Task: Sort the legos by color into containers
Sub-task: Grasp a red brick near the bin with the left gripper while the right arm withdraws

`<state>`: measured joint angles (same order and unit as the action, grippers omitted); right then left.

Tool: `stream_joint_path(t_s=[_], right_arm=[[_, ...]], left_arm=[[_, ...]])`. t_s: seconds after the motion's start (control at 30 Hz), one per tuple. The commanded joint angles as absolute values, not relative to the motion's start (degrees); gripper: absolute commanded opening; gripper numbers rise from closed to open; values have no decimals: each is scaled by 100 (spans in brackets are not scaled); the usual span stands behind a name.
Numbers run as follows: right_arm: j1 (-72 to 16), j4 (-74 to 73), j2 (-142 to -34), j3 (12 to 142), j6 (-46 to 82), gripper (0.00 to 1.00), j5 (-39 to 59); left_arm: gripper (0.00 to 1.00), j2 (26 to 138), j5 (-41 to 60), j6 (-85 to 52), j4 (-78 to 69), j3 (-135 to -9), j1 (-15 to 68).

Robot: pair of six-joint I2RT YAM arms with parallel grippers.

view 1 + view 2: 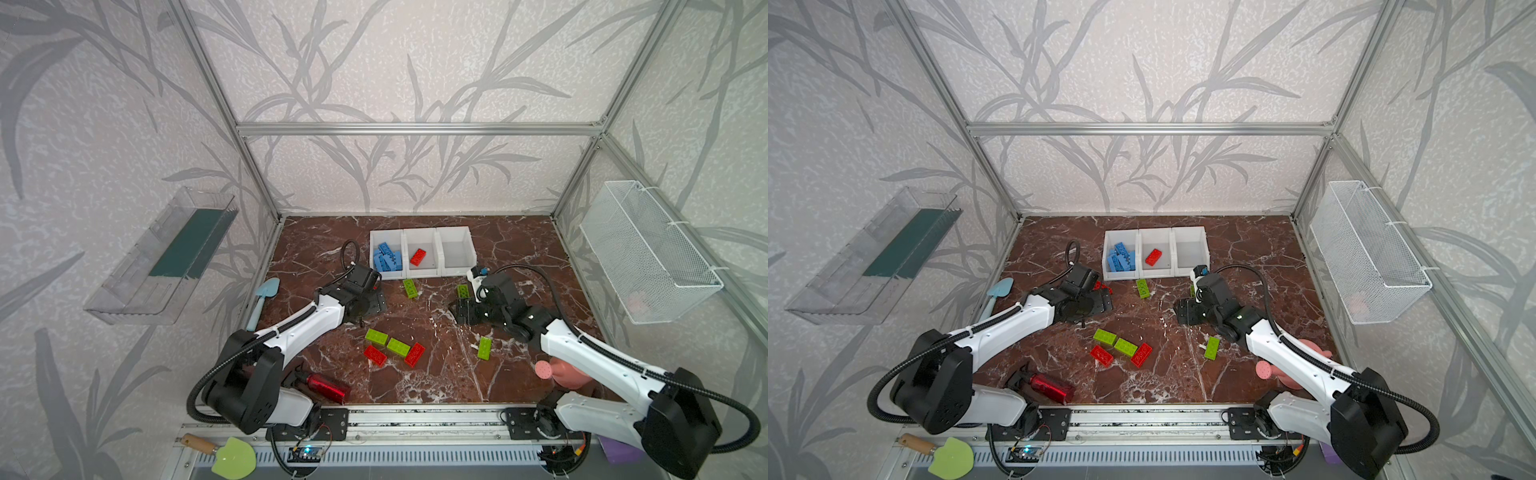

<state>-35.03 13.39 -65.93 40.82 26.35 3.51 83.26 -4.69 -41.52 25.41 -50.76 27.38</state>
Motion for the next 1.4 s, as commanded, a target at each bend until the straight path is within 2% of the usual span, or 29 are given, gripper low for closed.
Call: stream_joint_path(t_s=[0.0, 0.13, 0.47, 0.67, 0.9, 1.13, 1.37], right_arm=[[-3491, 1090, -6403, 3927, 2659, 81, 327], [-3488, 978, -6389, 3788, 2619, 81, 325], [-3486, 649, -6609, 3677, 2688, 81, 452], [-3485, 568, -6785, 3689, 2725, 81, 585], [-3488, 527, -6835, 3673, 2707, 81, 563], [-3483, 414, -6937, 3659, 2718, 81, 589], [-3492, 430, -7198, 3748, 2743, 81, 695]], left_arm=[[95, 8738, -719, -3766, 2404, -5469, 2766], [95, 9329, -1002, -3204, 2469, -5817, 2755], [95, 10413, -1393, -3305, 2610, -6456, 2732], [91, 10826, -1477, -3300, 2577, -6687, 2638], [83, 11007, -1530, -3429, 2453, -6772, 2560], [65, 10855, -1601, -3532, 2403, -6564, 2454], [55, 10548, -1700, -3560, 2401, -6302, 2427]])
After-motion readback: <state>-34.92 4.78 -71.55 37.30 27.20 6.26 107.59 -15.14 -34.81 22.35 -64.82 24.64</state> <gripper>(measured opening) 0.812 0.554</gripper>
